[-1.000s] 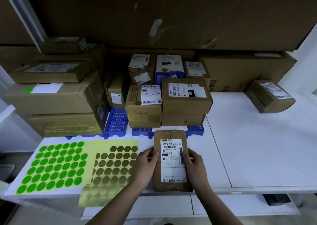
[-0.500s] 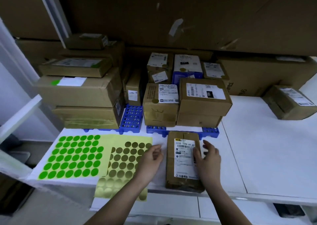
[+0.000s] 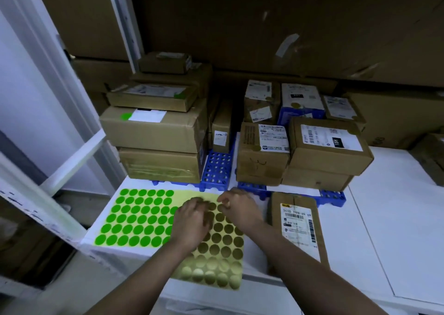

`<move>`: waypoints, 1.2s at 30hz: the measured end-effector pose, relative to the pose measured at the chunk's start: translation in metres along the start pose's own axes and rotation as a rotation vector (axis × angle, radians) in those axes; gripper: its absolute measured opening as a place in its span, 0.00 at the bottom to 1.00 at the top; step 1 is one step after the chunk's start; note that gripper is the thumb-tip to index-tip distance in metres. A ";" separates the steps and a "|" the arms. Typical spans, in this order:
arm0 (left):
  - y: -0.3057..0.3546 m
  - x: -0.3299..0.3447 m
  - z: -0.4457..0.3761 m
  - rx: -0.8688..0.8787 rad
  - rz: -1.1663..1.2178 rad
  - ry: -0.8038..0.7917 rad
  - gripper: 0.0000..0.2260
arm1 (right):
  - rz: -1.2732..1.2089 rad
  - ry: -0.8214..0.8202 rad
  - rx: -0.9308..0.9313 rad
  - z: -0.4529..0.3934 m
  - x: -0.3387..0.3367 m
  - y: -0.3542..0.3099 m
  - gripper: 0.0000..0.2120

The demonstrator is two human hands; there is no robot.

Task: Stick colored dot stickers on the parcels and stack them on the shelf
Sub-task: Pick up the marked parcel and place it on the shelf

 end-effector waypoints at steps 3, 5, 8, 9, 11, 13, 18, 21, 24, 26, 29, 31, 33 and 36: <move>-0.012 0.006 -0.009 0.046 -0.082 -0.101 0.24 | 0.093 -0.039 -0.004 -0.015 0.014 -0.002 0.17; -0.018 0.009 -0.014 0.091 -0.121 -0.126 0.24 | 0.093 -0.054 0.002 -0.020 0.020 -0.003 0.18; -0.025 0.010 -0.019 0.136 -0.139 -0.131 0.25 | 0.123 -0.035 0.036 -0.024 0.025 -0.003 0.21; -0.028 0.010 -0.019 0.149 -0.142 -0.137 0.25 | 0.146 -0.027 0.052 -0.025 0.025 -0.004 0.22; -0.035 0.011 -0.019 0.165 -0.162 -0.162 0.29 | 0.191 -0.026 0.101 -0.025 0.025 -0.004 0.25; -0.039 0.010 -0.018 0.174 -0.183 -0.170 0.38 | 0.243 -0.055 0.146 -0.026 0.024 -0.005 0.28; -0.042 0.011 -0.017 0.148 -0.200 -0.159 0.42 | 0.347 -0.183 0.253 -0.035 0.022 -0.008 0.38; -0.042 0.010 -0.018 0.112 -0.185 -0.165 0.44 | 0.349 -0.254 0.315 -0.039 0.018 -0.005 0.47; -0.040 0.007 -0.018 0.069 -0.121 -0.203 0.47 | 0.294 -0.256 0.335 -0.037 0.018 0.003 0.45; -0.039 0.005 -0.020 0.049 -0.065 -0.201 0.43 | 0.225 -0.227 0.342 -0.033 0.019 0.007 0.39; -0.036 0.004 -0.023 0.032 -0.014 -0.181 0.37 | 0.108 -0.169 0.312 -0.027 0.018 0.010 0.31; -0.033 0.003 -0.025 0.016 0.033 -0.175 0.38 | -0.079 -0.143 0.281 -0.024 0.017 0.012 0.24; -0.031 -0.001 -0.027 -0.024 0.164 -0.125 0.39 | -0.313 -0.120 0.263 -0.020 0.015 0.013 0.22; -0.030 -0.006 -0.031 -0.132 0.549 -0.093 0.34 | -0.470 -0.031 0.224 -0.018 0.001 0.016 0.20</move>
Point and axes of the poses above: each hand's wrist, its own z-axis away from the middle knuckle, its own x-axis out of the palm, y = z × x, the point moved 3 cm from there along -z, towards the middle knuckle, and after that the axes turned 10 degrees about -z, right-handed, at the moved point
